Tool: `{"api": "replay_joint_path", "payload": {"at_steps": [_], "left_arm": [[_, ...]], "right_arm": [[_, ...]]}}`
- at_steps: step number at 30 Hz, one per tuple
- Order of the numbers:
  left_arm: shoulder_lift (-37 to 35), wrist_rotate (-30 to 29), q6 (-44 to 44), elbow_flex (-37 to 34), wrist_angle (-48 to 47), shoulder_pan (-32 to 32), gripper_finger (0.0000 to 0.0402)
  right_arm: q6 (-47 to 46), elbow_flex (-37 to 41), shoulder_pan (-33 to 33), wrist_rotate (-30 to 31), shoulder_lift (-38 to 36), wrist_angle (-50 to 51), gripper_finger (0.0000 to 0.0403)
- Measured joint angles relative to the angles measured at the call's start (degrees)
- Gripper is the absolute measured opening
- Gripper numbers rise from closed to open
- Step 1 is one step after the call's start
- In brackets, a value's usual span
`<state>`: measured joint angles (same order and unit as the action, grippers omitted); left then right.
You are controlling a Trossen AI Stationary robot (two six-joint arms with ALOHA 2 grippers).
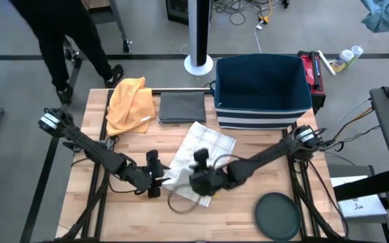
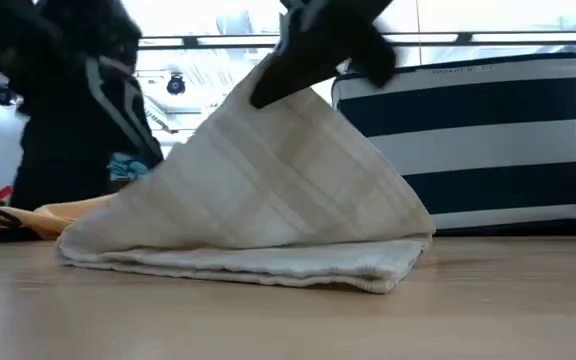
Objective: Fold kitchen towel into neat rectangle
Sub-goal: Fold the white patterned towel
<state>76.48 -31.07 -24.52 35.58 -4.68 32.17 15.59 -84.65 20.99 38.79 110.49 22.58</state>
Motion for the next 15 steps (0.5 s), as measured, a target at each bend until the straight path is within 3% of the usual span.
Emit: {"api": "replay_joint_path", "payload": {"at_steps": [3,15], "left_arm": [[0.71,-0.14,-0.18,-0.78,5.20,0.63,0.0183],[7.23,-10.11,-6.76,-1.97,5.14,1.17,0.0215]], "right_arm": [[-0.07,-0.37,-2.53,3.15,-0.69,0.13,0.0003],[-2.18,-0.44,-5.42,2.45,-3.64,0.97,0.0002]]}}
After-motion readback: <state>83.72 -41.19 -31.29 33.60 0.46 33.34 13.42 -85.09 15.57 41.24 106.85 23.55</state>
